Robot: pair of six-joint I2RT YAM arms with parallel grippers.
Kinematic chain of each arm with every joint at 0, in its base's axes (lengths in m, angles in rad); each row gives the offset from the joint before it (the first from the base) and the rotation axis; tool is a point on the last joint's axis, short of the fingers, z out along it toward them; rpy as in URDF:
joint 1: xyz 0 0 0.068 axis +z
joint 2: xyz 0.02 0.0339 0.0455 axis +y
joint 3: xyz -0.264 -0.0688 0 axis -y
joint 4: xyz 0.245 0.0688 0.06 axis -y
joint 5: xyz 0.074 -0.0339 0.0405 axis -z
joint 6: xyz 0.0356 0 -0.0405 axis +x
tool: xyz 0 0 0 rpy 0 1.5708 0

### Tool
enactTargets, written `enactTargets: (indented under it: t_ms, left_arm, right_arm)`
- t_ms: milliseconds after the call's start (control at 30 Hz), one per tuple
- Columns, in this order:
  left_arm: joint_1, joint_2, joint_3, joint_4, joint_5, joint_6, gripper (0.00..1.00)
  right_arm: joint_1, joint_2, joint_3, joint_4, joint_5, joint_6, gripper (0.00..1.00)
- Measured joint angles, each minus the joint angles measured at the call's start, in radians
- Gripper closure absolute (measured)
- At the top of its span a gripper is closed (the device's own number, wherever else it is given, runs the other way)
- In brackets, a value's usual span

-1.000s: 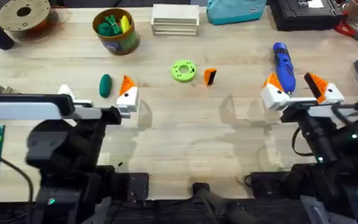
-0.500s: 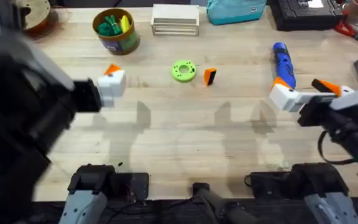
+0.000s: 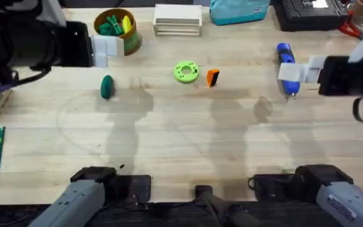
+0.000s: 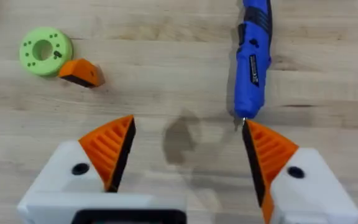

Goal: Pick up the gripper from the table and insert it into the empty holder that is missing its gripper. Then pick up a screw, insert it into the mounting hole, and use the screwdriver to tighten it. Finally, clean up the table by picking up the vegetable and placing it into the bucket.

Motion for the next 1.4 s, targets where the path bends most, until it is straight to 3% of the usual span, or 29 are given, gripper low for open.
enactTargets:
  t_ms: [167,367,500,533,600,733,1300,1333,1400]
  left_arm:
    - [0.000,0.061,0.018,-0.001,-0.005,0.000,0.009]
    - [0.010,0.108,0.018,-0.014,-0.006,0.007,0.014]
    - [0.071,0.166,0.018,-0.048,0.044,0.057,0.015]
    - [0.129,0.245,0.018,-0.054,0.080,0.081,0.014]
    - [0.170,0.313,0.018,-0.054,0.093,0.101,0.014]
    - [0.217,0.435,0.018,-0.049,0.108,0.141,0.015]
    - [0.222,0.786,0.018,0.081,0.154,0.172,0.015]
    - [0.222,0.792,0.018,0.081,0.160,0.170,0.035]
    - [0.222,0.795,0.019,0.081,0.175,0.172,0.294]
  right_arm:
    - [0.000,0.114,0.090,-0.027,0.000,-0.050,0.011]
    - [0.000,0.163,0.096,-0.025,0.000,-0.065,0.010]
    - [0.000,0.164,0.097,-0.026,0.000,-0.072,0.011]
    - [0.000,0.164,0.097,-0.026,0.000,-0.076,0.011]
    - [0.000,0.164,0.097,-0.026,0.000,-0.076,0.010]
    - [0.000,0.164,0.097,-0.026,0.000,-0.076,0.010]
    - [0.000,0.164,0.097,-0.026,0.000,-0.076,0.011]
    - [0.000,0.164,0.097,-0.026,0.000,-0.076,0.011]
    - [0.000,0.164,0.097,-0.026,0.000,-0.076,0.012]
